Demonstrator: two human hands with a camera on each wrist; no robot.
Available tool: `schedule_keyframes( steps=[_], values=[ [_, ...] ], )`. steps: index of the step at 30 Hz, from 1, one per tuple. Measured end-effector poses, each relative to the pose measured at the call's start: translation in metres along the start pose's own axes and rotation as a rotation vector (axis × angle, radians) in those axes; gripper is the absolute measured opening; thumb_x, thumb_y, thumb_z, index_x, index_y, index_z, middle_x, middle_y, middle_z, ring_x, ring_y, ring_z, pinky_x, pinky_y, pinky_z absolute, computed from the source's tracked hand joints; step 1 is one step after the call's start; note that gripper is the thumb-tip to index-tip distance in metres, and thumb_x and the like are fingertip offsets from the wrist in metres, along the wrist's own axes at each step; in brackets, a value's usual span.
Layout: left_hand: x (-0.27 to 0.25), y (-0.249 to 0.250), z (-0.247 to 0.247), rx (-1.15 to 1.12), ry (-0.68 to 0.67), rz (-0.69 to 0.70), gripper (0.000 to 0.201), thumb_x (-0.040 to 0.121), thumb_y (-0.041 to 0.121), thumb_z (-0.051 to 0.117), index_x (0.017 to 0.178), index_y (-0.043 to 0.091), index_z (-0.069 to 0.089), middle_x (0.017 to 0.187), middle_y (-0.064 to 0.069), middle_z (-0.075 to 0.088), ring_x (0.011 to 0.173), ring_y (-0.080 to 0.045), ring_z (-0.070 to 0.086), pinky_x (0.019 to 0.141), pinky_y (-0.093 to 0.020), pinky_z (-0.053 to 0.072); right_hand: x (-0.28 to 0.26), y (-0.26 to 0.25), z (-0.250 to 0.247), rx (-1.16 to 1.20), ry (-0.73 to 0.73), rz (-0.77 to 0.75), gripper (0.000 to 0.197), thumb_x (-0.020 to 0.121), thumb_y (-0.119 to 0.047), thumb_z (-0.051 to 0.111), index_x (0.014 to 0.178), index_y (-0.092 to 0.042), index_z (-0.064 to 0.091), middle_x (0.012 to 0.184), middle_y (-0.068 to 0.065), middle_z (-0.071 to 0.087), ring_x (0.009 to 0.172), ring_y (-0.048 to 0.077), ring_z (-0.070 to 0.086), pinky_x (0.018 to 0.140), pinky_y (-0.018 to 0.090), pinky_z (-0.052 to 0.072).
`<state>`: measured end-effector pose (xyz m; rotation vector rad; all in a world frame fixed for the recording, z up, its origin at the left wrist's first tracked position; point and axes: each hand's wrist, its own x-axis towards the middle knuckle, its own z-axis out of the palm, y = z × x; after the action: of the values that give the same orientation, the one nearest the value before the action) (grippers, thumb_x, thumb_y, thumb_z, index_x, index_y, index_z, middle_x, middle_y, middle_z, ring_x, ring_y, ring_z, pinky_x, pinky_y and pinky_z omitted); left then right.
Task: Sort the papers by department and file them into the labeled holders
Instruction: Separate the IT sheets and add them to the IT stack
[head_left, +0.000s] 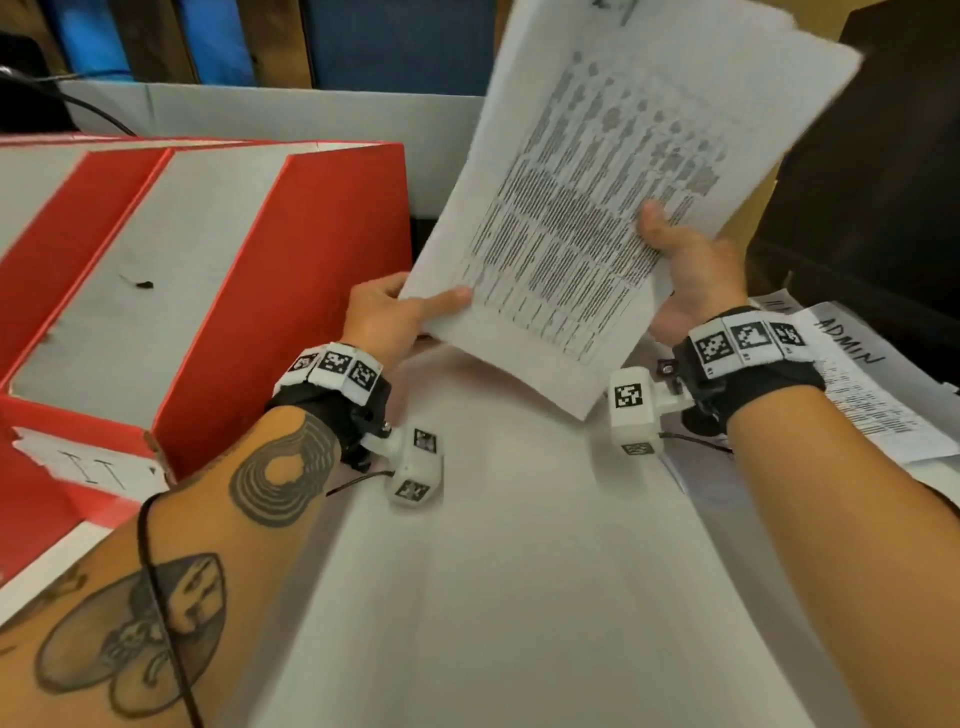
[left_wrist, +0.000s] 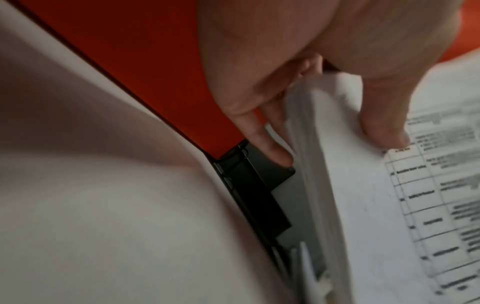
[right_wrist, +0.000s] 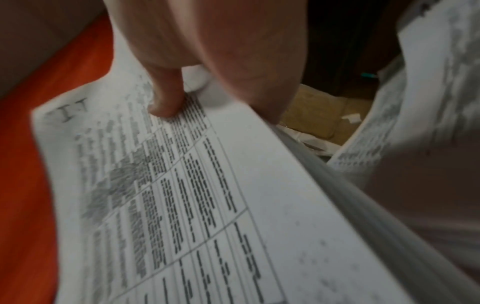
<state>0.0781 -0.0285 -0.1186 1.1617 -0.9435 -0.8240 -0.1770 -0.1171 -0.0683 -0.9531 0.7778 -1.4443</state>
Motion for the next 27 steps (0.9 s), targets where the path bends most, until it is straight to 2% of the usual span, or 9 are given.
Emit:
schedule_keyframes(
  steps=[2, 4, 6, 9, 11, 13, 17, 22, 27],
  values=[
    [-0.001, 0.009, 0.009, -0.196, -0.011, -0.037, 0.036, 0.085, 0.013, 0.083, 0.118, 0.011, 0.069, 0.110, -0.006, 0.079, 0.103, -0.021, 0.076, 0.095, -0.038, 0.059, 0.016, 0.004, -0.010, 0.036, -0.010, -0.003, 0.120, 0.024, -0.062, 0.098, 0.128, -0.012, 0.064, 0.119, 0.010, 0.075, 0.107, 0.029, 0.074, 0.093, 0.056, 0.059],
    [-0.003, 0.021, 0.026, -0.291, -0.117, -0.084, 0.034, 0.092, 0.020, 0.077, 0.123, 0.012, 0.066, 0.114, -0.004, 0.078, 0.107, -0.020, 0.075, 0.099, -0.039, 0.056, 0.003, -0.003, -0.003, 0.084, -0.075, 0.052, 0.101, 0.032, -0.065, 0.093, 0.115, -0.016, 0.066, 0.103, 0.003, 0.079, 0.097, 0.022, 0.074, 0.084, 0.043, 0.064],
    [-0.003, 0.030, 0.046, -0.332, -0.220, -0.122, 0.038, 0.094, 0.023, 0.074, 0.129, 0.011, 0.065, 0.119, -0.006, 0.076, 0.111, -0.025, 0.073, 0.098, -0.045, 0.057, -0.011, -0.007, 0.008, 0.214, -0.132, 0.110, 0.069, 0.065, -0.056, 0.083, 0.117, -0.014, 0.065, 0.099, 0.006, 0.080, 0.103, 0.028, 0.072, 0.082, 0.043, 0.063],
    [0.000, 0.039, 0.067, -0.376, -0.180, -0.054, 0.046, 0.089, 0.012, 0.078, 0.132, 0.003, 0.062, 0.121, -0.015, 0.074, 0.111, -0.035, 0.072, 0.097, -0.057, 0.056, -0.015, -0.009, 0.006, 0.377, -0.183, 0.123, 0.045, 0.103, -0.035, 0.059, 0.138, -0.006, 0.060, 0.132, 0.020, 0.068, 0.124, 0.042, 0.064, 0.106, 0.061, 0.049],
    [0.001, 0.047, 0.068, -0.303, -0.039, 0.011, 0.051, 0.082, 0.008, 0.082, 0.128, -0.002, 0.062, 0.114, -0.016, 0.076, 0.101, -0.034, 0.075, 0.089, -0.058, 0.059, -0.016, -0.020, -0.009, 0.370, -0.171, 0.045, 0.040, 0.099, -0.017, 0.067, 0.136, -0.003, 0.060, 0.133, 0.022, 0.067, 0.123, 0.042, 0.065, 0.106, 0.063, 0.048],
    [0.004, 0.055, 0.061, -0.200, 0.006, 0.077, 0.051, 0.081, 0.009, 0.083, 0.127, -0.003, 0.061, 0.110, -0.013, 0.077, 0.096, -0.029, 0.077, 0.084, -0.052, 0.062, -0.017, -0.039, -0.034, 0.305, -0.137, -0.056, 0.064, 0.082, -0.006, 0.081, 0.141, -0.002, 0.055, 0.134, 0.022, 0.066, 0.121, 0.044, 0.066, 0.102, 0.063, 0.051],
    [0.009, 0.071, 0.036, -0.065, -0.012, 0.203, 0.037, 0.089, 0.005, 0.077, 0.124, -0.002, 0.066, 0.110, -0.009, 0.078, 0.097, -0.023, 0.077, 0.083, -0.041, 0.063, -0.027, -0.080, -0.079, -0.146, -0.127, -0.228, 0.052, 0.087, 0.004, 0.072, 0.137, -0.001, 0.058, 0.128, 0.017, 0.071, 0.115, 0.039, 0.070, 0.094, 0.055, 0.058],
    [-0.002, 0.074, 0.025, 0.148, -0.026, 0.318, 0.026, 0.086, 0.008, 0.079, 0.112, 0.008, 0.075, 0.107, -0.001, 0.079, 0.100, -0.019, 0.076, 0.090, -0.043, 0.061, -0.041, -0.091, -0.076, -0.495, -0.240, -0.262, 0.040, 0.091, -0.001, 0.071, 0.130, -0.006, 0.066, 0.123, 0.003, 0.075, 0.110, 0.024, 0.074, 0.088, 0.044, 0.062],
    [-0.022, 0.060, 0.030, 0.319, 0.258, 0.347, 0.026, 0.076, 0.028, 0.082, 0.096, 0.012, 0.079, 0.096, 0.001, 0.079, 0.090, -0.022, 0.076, 0.082, -0.048, 0.063, -0.043, -0.046, -0.034, -0.546, -0.121, -0.431, 0.039, 0.092, -0.007, 0.073, 0.123, -0.027, 0.062, 0.124, -0.007, 0.072, 0.112, 0.012, 0.071, 0.097, 0.043, 0.059]
  ],
)
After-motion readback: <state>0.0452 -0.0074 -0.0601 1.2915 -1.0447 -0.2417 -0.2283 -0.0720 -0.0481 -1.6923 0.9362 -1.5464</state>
